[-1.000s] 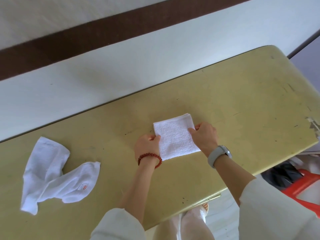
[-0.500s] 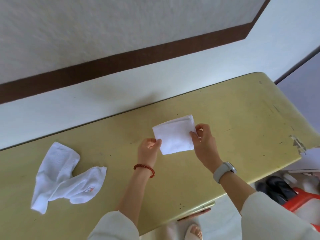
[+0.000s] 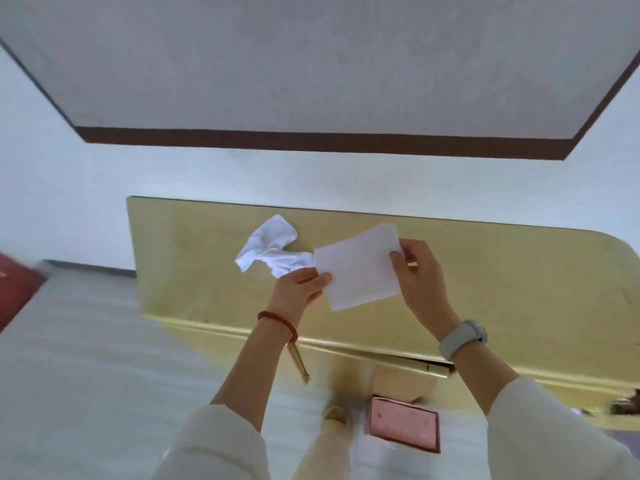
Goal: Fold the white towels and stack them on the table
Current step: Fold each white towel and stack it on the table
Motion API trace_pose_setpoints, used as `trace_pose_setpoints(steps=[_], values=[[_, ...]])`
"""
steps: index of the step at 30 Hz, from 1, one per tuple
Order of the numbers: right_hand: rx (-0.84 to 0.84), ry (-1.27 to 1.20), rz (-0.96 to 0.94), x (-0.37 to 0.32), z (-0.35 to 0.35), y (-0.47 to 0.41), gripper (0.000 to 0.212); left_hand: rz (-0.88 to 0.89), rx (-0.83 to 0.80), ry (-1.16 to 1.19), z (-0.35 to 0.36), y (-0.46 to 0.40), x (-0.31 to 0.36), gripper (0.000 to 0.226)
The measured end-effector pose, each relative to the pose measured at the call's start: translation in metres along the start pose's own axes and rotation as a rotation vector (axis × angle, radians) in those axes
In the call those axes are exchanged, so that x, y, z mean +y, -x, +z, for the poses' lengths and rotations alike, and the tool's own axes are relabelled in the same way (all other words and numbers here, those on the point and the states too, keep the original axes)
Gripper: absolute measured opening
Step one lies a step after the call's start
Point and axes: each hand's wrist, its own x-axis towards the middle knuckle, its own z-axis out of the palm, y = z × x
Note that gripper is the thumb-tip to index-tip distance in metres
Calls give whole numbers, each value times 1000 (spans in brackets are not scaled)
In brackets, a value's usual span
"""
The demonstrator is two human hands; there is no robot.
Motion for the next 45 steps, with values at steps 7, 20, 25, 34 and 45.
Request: trace_pose_setpoints(steps=[7, 20, 25, 34, 45], values=[[-333, -36, -263, -101, 123, 111, 29, 280, 619, -176, -144, 167, -12, 9], [-903, -373, -664, -375, 405, 514, 15, 260, 1682, -210, -484, 583, -95, 14], [-1104, -479, -708, -462, 480, 696, 15, 183, 1873, -195, -590, 755, -140, 13], [-1359, -494, -829, -589, 609, 921, 19, 97, 2068, -160, -763, 955, -194, 14], [-1579, -406, -710, -744, 819, 1162, 18, 10, 2129, -19, -1037, 1145, -237, 20]])
